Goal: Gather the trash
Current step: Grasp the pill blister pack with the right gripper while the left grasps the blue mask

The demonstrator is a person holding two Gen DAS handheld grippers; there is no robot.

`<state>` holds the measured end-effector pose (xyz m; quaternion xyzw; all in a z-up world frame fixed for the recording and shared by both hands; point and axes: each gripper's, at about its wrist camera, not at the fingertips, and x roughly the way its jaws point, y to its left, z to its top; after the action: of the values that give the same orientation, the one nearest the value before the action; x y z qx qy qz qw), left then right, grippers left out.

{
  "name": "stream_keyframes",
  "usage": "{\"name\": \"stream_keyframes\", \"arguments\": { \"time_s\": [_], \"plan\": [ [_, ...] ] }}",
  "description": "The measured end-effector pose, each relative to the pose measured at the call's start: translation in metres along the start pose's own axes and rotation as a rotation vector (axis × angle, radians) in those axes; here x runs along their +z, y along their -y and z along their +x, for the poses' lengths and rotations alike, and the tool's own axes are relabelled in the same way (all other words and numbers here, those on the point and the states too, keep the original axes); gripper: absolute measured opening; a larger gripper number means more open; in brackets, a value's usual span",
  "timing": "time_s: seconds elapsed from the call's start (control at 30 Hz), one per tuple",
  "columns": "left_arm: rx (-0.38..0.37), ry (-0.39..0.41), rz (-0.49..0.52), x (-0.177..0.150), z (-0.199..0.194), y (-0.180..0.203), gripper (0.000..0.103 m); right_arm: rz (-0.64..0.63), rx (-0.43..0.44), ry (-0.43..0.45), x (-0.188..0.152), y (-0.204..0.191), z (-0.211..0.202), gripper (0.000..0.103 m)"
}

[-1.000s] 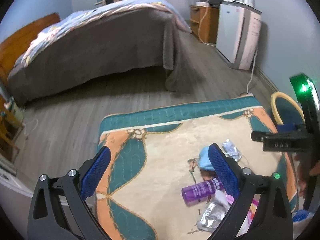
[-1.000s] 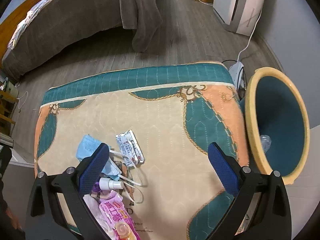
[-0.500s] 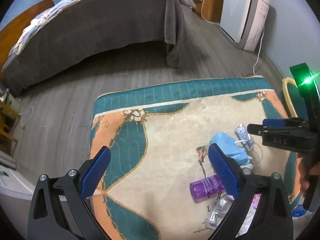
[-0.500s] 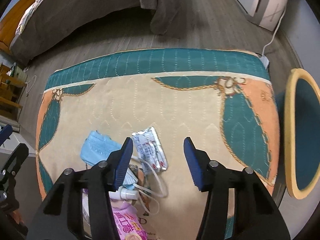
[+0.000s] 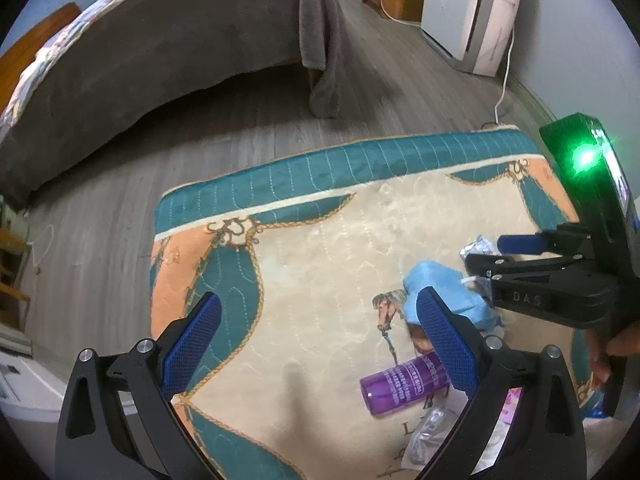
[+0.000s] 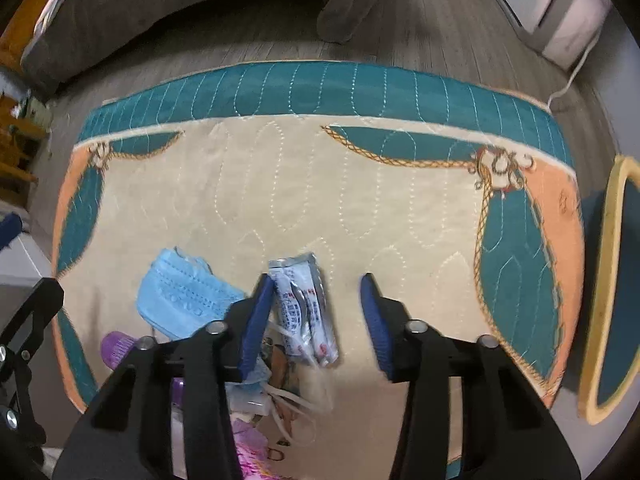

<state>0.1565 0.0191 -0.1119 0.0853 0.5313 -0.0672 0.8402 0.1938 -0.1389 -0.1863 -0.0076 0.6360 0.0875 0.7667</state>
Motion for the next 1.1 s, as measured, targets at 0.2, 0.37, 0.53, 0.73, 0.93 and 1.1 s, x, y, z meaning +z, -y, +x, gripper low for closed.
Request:
{"name": "stream_keyframes", "arguments": {
  "time_s": [0.2,0.37,0.53,0.73,0.93,1.1],
  "plan": [
    [-0.015,-0.034,0.036,0.000,0.012,0.017,0.097,0.065,0.012,0.004,0.001,0.025,-0.006,0.013],
    [-0.057,-0.089,0.057,0.000,0.030,0.039,0.097,0.127,0.038,0.043,0.004,0.050,-0.021,0.011],
    [-0.088,-0.124,0.087,0.001,0.046,0.062,0.097,0.130,0.036,0.049,0.003,0.064,-0.028,0.011],
    [-0.075,-0.186,0.153,-0.003,0.066,0.088,0.086,0.142,0.033,0.053,-0.003,0.081,-0.033,0.011],
    [-0.096,-0.197,0.173,-0.003,0.069,0.099,0.057,0.158,0.040,0.070,-0.005,0.090,-0.044,0.011],
    [-0.097,-0.179,0.223,-0.005,0.063,0.112,0.037,0.171,0.067,0.112,-0.006,0.093,-0.061,0.011]
  ]
}}
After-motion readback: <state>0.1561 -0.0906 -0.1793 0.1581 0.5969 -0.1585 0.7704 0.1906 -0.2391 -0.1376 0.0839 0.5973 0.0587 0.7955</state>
